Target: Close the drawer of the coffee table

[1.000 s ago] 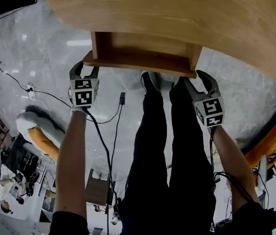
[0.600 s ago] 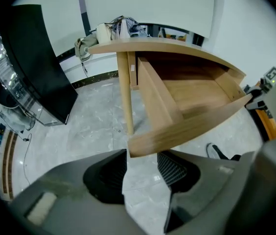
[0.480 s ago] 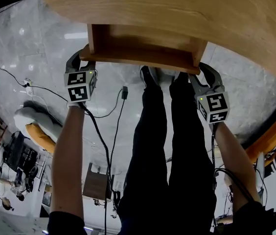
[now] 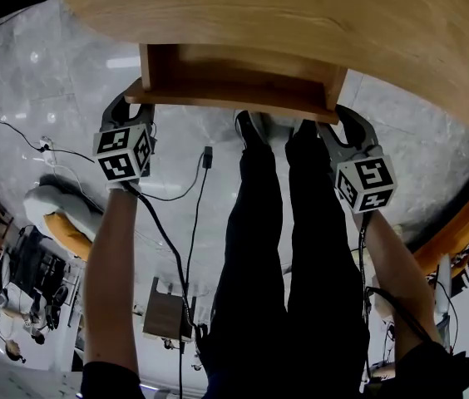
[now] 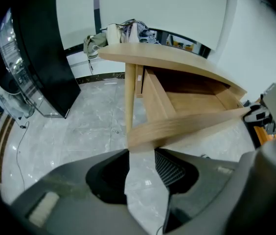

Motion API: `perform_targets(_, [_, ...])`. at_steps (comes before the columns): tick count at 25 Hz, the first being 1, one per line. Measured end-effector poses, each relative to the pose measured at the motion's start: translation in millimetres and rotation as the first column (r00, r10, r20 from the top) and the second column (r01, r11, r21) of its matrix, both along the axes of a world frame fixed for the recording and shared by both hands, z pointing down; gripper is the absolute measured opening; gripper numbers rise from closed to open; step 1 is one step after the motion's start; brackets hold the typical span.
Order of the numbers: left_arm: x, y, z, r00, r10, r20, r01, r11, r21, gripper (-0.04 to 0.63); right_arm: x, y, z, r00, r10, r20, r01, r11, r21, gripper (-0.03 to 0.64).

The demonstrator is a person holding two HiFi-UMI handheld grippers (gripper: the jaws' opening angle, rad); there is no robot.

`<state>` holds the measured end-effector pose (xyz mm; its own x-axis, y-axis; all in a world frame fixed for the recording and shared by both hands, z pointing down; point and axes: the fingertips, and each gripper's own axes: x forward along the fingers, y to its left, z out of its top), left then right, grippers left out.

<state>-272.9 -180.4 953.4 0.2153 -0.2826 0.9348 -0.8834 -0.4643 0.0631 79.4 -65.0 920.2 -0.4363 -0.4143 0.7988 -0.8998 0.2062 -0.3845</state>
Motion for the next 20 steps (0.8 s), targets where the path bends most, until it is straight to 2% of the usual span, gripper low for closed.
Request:
perform_targets(5, [3,-15,1,0.998,-0.051,-0.022,0.051,0.999,0.020,0.169,4,-16,1,0.999,0.039,0.002,-0.039,0.999,0.017,0.155])
perform_targets(14, [11,-45,1,0.998,-0.061,-0.031,0.063,0.997,0.048,0.167,11,-41,2,0.998,0.064,0.027,-0.064,0.997,0.031,0.155])
perform_targets(20, [20,-65,0,0.998,-0.047,-0.030,0.049,0.997,0.056,0.167,20,-60,1,0.991,0.124,0.055,-0.126,0.991,0.032,0.156])
